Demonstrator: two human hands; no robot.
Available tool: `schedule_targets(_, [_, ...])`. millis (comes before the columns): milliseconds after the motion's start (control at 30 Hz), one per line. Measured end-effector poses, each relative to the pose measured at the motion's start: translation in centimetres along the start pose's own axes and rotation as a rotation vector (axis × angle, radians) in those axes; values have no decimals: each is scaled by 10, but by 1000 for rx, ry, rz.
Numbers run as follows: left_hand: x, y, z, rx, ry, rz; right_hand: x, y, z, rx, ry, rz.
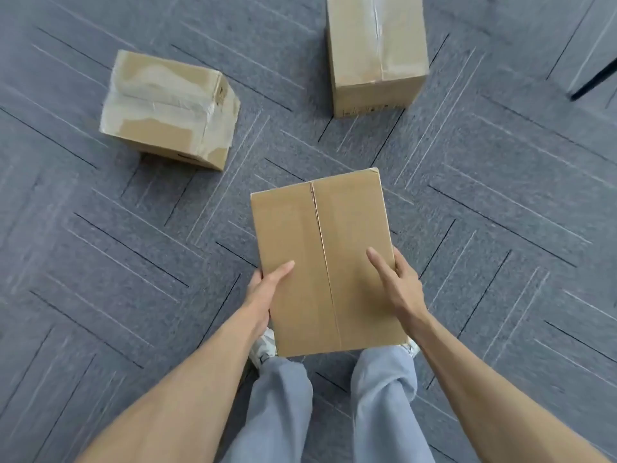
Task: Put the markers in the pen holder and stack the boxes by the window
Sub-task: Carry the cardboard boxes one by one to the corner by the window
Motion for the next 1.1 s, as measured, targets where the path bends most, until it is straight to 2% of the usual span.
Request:
schedule_targets(233, [-92, -43, -148, 17, -155, 2, 111, 85, -100, -49, 135, 102])
schedule_targets(500, [-179, -95, -338, 65, -444, 156, 200, 196, -228, -116, 271, 366])
schedule_targets(700, [-231, -137, -460, 138, -649, 235, 254, 275, -316, -165, 414, 459])
schedule_targets(967, [-262, -229, -537, 295, -846, 353, 280, 379, -369, -327, 497, 500])
schedule_targets(1100, [-272, -278, -539, 361, -840, 446, 278, 418, -377, -387, 524, 532])
Point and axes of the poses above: each hand's wrist, its own z-axis towards the middle knuckle, its own y-axis out of the back of the hand, x = y × z, the point moved 2 cm from there along z, towards the middle knuckle, and after that the axes turned 7 degrees about z, right-handed, at the moved point
